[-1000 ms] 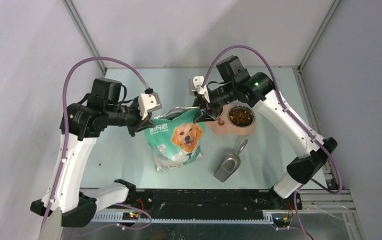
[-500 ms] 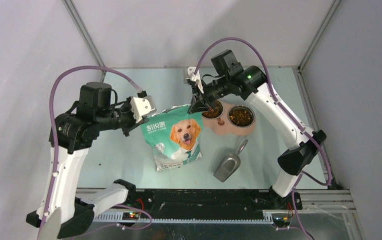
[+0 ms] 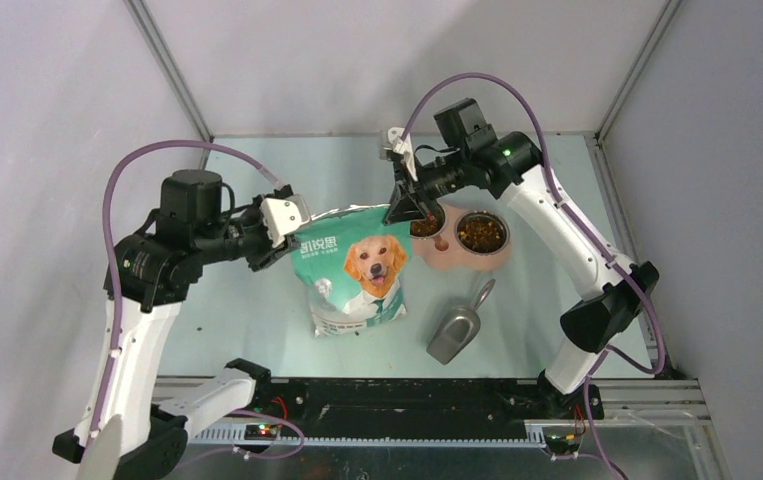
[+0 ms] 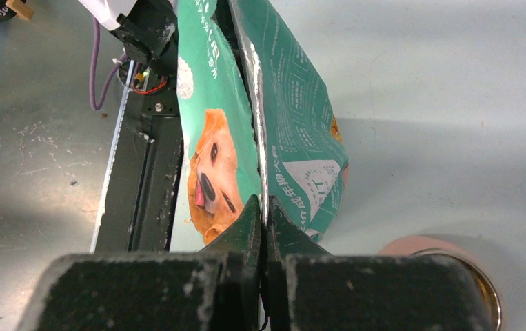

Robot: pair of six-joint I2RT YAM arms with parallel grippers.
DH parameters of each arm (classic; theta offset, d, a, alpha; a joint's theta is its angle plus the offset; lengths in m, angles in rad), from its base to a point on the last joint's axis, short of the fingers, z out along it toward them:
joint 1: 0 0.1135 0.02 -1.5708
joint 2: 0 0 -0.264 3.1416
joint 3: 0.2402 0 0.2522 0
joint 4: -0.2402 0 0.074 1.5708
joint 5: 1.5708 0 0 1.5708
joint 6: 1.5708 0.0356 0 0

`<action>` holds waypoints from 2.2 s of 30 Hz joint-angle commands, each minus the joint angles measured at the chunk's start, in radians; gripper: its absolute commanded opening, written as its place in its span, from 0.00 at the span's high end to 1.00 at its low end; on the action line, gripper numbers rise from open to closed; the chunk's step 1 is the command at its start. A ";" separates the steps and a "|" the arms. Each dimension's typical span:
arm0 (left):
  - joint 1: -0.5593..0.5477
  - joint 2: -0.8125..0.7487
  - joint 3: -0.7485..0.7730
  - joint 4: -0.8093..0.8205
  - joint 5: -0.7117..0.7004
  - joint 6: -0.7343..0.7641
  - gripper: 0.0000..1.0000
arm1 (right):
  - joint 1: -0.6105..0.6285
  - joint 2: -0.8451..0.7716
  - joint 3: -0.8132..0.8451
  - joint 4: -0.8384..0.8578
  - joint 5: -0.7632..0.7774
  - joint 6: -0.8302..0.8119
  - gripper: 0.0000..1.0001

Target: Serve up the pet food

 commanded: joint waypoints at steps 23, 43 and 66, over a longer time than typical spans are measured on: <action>-0.119 0.150 0.119 0.049 -0.036 0.002 1.00 | 0.004 -0.093 0.037 0.051 0.004 -0.062 0.57; -0.162 0.171 0.102 0.122 0.033 -0.024 0.85 | 0.098 -0.103 -0.034 0.124 0.102 -0.148 0.57; -0.207 0.173 0.090 0.197 0.018 -0.029 1.00 | 0.130 -0.078 -0.081 0.246 0.119 -0.098 0.55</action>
